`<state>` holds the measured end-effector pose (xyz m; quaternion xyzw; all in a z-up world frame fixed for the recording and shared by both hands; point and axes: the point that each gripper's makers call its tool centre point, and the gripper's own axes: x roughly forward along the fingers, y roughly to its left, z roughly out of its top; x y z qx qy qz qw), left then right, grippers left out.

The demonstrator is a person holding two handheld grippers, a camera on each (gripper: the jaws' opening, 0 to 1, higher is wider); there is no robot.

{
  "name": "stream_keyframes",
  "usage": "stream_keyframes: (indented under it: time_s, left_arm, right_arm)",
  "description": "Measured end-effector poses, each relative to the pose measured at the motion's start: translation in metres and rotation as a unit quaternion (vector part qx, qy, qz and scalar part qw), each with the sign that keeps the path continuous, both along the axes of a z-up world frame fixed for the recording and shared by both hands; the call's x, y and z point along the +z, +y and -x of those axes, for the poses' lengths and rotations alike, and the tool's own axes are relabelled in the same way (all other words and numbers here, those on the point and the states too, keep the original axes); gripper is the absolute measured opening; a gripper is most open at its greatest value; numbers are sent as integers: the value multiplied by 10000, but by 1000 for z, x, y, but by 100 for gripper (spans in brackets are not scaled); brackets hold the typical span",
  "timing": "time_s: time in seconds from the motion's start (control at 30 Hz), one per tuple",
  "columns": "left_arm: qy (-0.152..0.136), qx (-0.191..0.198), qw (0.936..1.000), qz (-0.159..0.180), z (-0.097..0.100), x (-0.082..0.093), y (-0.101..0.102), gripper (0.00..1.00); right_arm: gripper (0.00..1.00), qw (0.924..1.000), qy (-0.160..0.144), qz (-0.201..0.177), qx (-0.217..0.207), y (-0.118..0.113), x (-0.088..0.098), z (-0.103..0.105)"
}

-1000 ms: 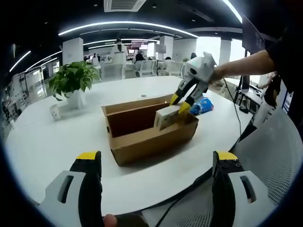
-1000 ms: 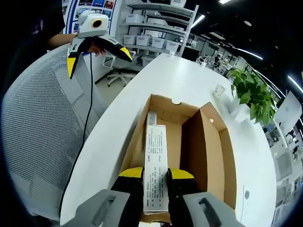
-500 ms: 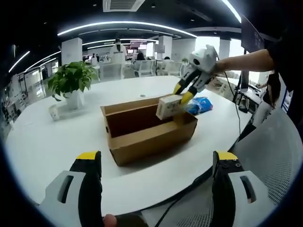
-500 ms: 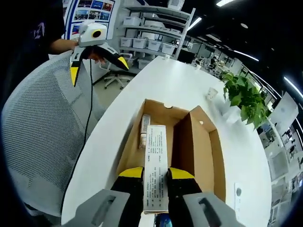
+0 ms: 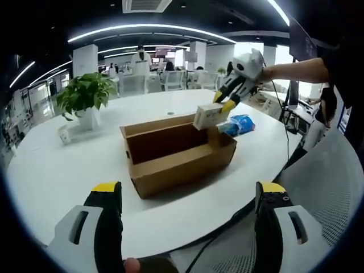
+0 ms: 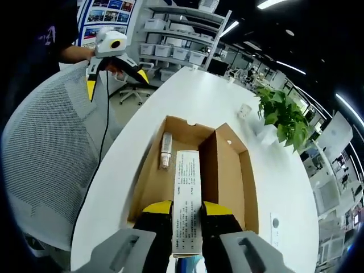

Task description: Operate the shoe box by opening the lid, removing the specified soft item, and placing it in the target area until the item is outside and the box remains undamaged.

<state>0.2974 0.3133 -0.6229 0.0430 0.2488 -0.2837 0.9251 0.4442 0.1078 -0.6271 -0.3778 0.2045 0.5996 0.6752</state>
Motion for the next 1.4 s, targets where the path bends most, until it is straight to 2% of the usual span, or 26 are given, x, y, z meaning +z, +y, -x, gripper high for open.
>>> stream_keyframes:
  time_s: [0.57, 0.67, 1.4]
  left_arm:
    - [104, -87, 9999, -98, 2, -5, -2, 96]
    - [89, -121, 9997, -192, 2, -5, -3, 96]
    - [-158, -278, 9995, -70, 1, 5, -9, 99]
  right_arm:
    - [14, 9996, -137, 120, -232, -42, 3, -17]
    - [14, 9994, -162, 144, -281, -50, 3, -21]
    - [14, 9959, -296, 415, -746, -116, -8, -49]
